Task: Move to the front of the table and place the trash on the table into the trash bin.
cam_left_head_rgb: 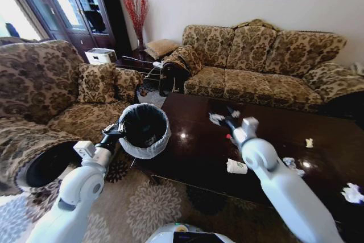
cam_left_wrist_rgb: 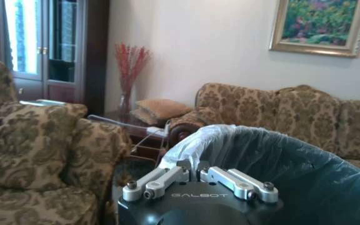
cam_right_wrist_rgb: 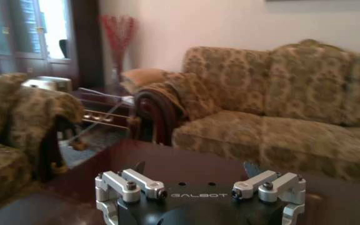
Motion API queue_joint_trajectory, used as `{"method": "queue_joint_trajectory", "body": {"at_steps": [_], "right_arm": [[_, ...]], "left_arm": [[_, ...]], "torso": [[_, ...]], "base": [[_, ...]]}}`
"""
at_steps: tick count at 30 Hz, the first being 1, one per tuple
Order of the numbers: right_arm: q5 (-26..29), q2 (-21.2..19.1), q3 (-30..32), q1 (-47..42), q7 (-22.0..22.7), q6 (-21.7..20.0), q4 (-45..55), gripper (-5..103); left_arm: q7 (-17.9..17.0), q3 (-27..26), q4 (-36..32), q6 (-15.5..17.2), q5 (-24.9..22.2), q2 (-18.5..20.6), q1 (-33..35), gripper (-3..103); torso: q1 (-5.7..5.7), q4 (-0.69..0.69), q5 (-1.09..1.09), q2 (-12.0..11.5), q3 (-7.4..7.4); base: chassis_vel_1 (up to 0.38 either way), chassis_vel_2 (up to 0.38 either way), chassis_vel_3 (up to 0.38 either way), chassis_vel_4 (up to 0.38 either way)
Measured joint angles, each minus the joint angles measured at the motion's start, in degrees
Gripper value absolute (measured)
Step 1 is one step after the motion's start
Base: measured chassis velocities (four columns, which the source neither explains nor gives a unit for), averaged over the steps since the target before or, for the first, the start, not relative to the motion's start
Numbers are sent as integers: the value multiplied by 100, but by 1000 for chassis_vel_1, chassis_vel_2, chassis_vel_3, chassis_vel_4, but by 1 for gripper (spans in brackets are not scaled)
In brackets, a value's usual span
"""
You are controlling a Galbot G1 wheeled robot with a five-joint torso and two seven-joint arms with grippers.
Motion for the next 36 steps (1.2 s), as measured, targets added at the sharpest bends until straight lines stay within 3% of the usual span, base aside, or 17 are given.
{"method": "queue_joint_trajectory", "body": {"at_steps": [4, 6, 7, 11, 18, 21, 36], "right_arm": [[-565, 447, 95, -908, 62, 379, -67, 100], [-629, 508, 93, -983, 73, 417, -77, 100], [-884, 749, 37, -1223, 102, 530, -193, 100], [-1300, 1100, -167, -1356, 209, 632, -502, 100], [-1297, 1370, -854, -1129, 656, 614, -914, 100], [-1298, 1485, -1035, -983, 839, 599, -1041, 100], [-1167, 1491, -1222, -1073, 1275, 315, -1046, 100]], "left_arm": [[72, 15, -17, -27, 74, -73, 43, 3], [83, 18, -20, -32, 85, -84, 50, 3], [119, 28, -27, -56, 104, -104, 68, 3], [218, 38, -45, -125, 118, -123, 86, 3], [311, 125, -48, -189, 132, -207, 42, 3], [364, 150, -57, -196, 178, -263, 72, 3], [399, 143, -110, -180, -47, -257, 52, 3]], "torso": [[0, 4, -1, 0, 0], [0, 3, -2, 0, 0], [0, 2, -2, 0, 0], [0, 1, -2, 0, 0], [1, 0, -1, 0, 1], [1, 7, -1, 0, 1], [1, 2, -1, 0, 1]], "base": [[-65, -65, -57, -60], [-74, -74, -67, -82], [-91, -83, -74, -88], [-96, -105, -92, -109], [-76, -79, -78, -84], [-12, -13, -12, -19], [0, 0, 0, 0]]}}
